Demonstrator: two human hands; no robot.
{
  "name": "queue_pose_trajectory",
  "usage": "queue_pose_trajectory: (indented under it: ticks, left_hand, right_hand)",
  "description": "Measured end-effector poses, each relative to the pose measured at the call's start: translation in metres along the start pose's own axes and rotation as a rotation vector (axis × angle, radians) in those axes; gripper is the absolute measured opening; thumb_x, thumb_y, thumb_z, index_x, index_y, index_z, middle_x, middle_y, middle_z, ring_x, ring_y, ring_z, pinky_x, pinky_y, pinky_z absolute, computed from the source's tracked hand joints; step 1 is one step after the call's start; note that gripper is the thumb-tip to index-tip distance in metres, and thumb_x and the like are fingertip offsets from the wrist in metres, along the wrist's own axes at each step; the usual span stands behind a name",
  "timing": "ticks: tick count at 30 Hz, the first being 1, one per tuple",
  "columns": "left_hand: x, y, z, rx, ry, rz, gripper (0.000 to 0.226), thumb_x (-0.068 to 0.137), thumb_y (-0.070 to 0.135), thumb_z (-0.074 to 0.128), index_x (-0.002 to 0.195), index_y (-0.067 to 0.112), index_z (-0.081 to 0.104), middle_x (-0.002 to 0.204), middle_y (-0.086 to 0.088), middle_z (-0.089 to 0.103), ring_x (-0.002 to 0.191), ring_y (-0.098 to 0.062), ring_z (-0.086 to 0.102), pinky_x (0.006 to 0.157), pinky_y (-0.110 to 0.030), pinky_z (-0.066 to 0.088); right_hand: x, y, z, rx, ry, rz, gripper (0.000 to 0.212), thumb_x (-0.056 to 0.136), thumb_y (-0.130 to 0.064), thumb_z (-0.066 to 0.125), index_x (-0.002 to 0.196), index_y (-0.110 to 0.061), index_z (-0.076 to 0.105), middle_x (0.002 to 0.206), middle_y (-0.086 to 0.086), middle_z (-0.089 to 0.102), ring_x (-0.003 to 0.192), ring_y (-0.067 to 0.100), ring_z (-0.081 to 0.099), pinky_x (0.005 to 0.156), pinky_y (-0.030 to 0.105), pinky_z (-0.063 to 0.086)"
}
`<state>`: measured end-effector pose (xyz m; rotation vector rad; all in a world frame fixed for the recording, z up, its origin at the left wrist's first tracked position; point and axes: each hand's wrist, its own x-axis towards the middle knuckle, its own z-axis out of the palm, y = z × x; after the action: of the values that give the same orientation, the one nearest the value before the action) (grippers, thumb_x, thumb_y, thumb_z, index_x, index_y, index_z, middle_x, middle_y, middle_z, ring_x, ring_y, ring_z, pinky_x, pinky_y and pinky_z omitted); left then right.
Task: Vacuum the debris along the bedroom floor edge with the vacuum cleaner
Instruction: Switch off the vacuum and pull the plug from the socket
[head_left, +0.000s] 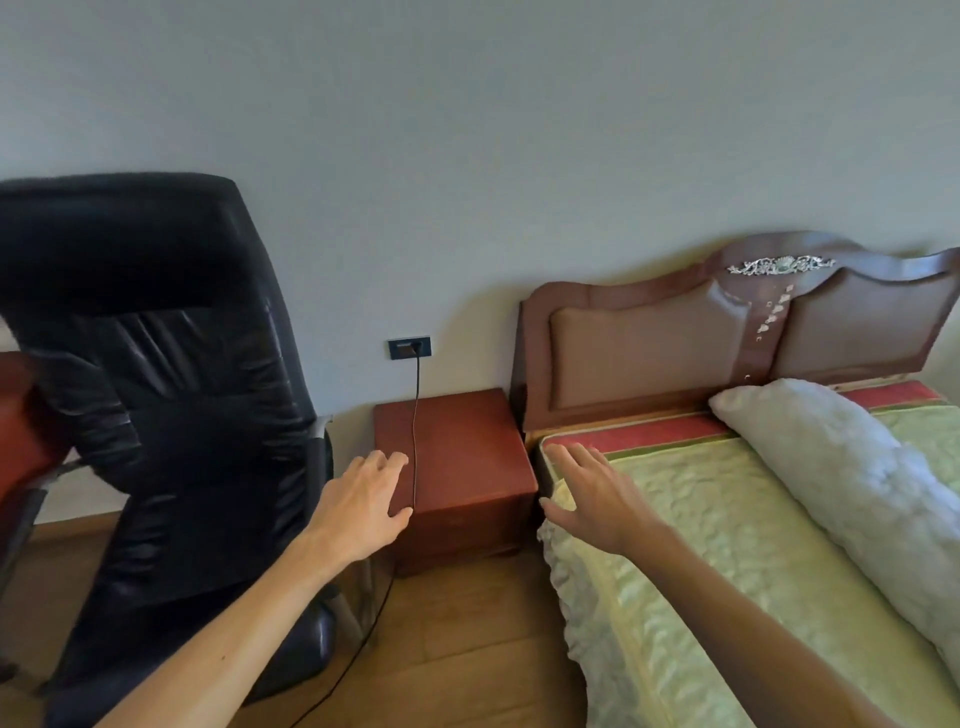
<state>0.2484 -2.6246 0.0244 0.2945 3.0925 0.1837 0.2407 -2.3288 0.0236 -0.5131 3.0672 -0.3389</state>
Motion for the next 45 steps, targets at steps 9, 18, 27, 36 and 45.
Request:
queue_pose_trajectory:
  ticks: [9, 18, 27, 36, 45]
  left_hand:
    - [0.086, -0.049, 0.004, -0.026, -0.027, -0.06, 0.064, 0.091, 0.046, 0.061, 0.145, 0.022, 0.035, 0.134, 0.0, 0.052, 0.122, -0.018, 0.052, 0.088, -0.034, 0.054]
    - [0.161, -0.081, 0.028, -0.08, -0.078, -0.166, 0.063, 0.092, 0.046, 0.059, 0.145, 0.023, 0.034, 0.137, 0.001, 0.051, 0.126, -0.018, 0.049, 0.093, -0.035, 0.051]
    - [0.269, -0.11, 0.077, -0.169, -0.151, -0.295, 0.058, 0.093, 0.047, 0.056, 0.142, 0.026, 0.034, 0.133, 0.006, 0.05, 0.12, -0.014, 0.05, 0.089, -0.028, 0.05]
    - [0.374, -0.13, 0.199, -0.345, -0.282, -0.402, 0.05, 0.093, 0.048, 0.055, 0.135, 0.029, 0.037, 0.122, 0.008, 0.053, 0.115, -0.011, 0.054, 0.086, -0.029, 0.052]
    - [0.447, -0.149, 0.31, -0.596, -0.1, -0.608, 0.053, 0.092, 0.045, 0.061, 0.139, 0.026, 0.043, 0.119, 0.005, 0.058, 0.11, -0.008, 0.057, 0.088, -0.022, 0.052]
  right_hand:
    - [0.12, -0.008, 0.012, 0.004, -0.055, -0.024, 0.063, 0.094, -0.049, 0.055, 0.147, -0.022, 0.033, 0.13, -0.002, 0.05, 0.121, 0.02, 0.049, 0.084, 0.037, 0.056]
    - [0.239, 0.008, 0.03, 0.057, -0.098, -0.044, 0.063, 0.094, -0.049, 0.053, 0.147, -0.022, 0.032, 0.132, -0.002, 0.049, 0.122, 0.021, 0.047, 0.085, 0.04, 0.052]
    - [0.406, 0.044, 0.08, 0.19, -0.184, -0.033, 0.063, 0.095, -0.049, 0.052, 0.149, -0.023, 0.031, 0.142, 0.0, 0.048, 0.132, 0.021, 0.045, 0.096, 0.04, 0.048]
    - [0.534, 0.052, 0.211, 0.425, -0.238, 0.168, 0.048, 0.093, -0.042, 0.059, 0.134, -0.021, 0.045, 0.123, 0.0, 0.057, 0.12, 0.021, 0.052, 0.09, 0.04, 0.049]
    - [0.616, 0.028, 0.317, 0.686, -0.04, 0.405, 0.033, 0.09, -0.038, 0.064, 0.112, -0.019, 0.05, 0.099, -0.002, 0.059, 0.083, 0.019, 0.061, 0.071, 0.035, 0.048]
